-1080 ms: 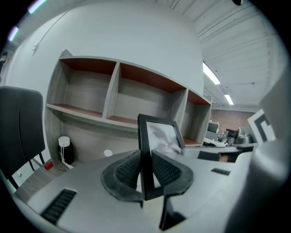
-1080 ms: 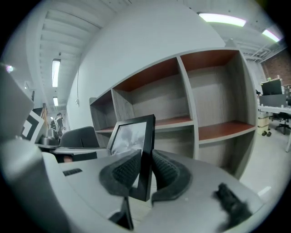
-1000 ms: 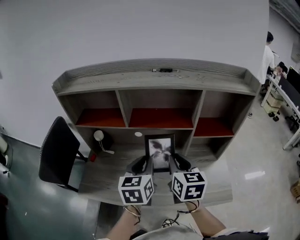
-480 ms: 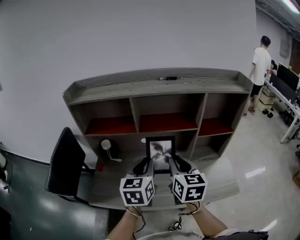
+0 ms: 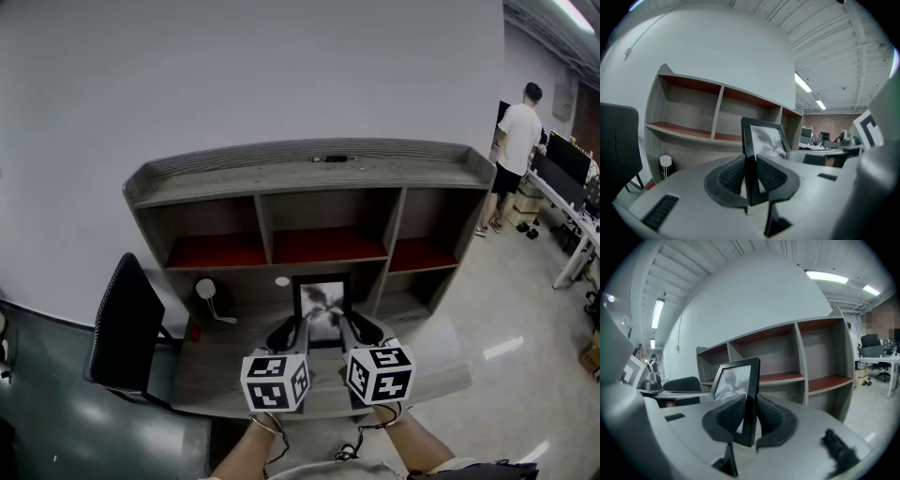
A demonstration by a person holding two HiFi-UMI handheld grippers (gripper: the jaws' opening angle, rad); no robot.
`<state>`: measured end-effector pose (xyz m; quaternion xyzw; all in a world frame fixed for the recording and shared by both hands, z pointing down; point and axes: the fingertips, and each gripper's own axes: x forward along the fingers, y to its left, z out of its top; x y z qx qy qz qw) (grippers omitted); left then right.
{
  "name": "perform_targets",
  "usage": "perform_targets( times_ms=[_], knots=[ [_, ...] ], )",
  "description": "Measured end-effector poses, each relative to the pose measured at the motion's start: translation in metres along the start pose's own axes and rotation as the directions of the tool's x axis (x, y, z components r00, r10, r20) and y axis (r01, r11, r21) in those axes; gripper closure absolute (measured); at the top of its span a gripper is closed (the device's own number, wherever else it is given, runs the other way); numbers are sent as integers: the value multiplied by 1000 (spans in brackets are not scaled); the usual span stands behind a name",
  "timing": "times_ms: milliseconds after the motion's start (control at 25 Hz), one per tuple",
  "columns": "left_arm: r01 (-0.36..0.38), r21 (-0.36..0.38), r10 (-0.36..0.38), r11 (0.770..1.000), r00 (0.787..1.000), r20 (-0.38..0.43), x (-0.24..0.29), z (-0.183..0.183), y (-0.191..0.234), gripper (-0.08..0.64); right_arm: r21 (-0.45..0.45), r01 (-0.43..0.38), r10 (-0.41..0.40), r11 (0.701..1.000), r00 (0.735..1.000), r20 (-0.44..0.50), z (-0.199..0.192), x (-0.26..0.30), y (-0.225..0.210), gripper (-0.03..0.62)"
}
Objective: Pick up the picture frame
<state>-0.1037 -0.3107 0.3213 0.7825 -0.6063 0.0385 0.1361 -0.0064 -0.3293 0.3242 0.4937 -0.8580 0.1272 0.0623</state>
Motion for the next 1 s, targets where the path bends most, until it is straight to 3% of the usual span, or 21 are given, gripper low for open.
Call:
perform_targets(
  times_ms=[1000],
  knots=[
    [-6, 1, 6, 1000, 1000, -9, 11, -5, -16, 480, -13, -2, 2, 1000, 1000, -2, 0, -4, -19, 505]
  ],
)
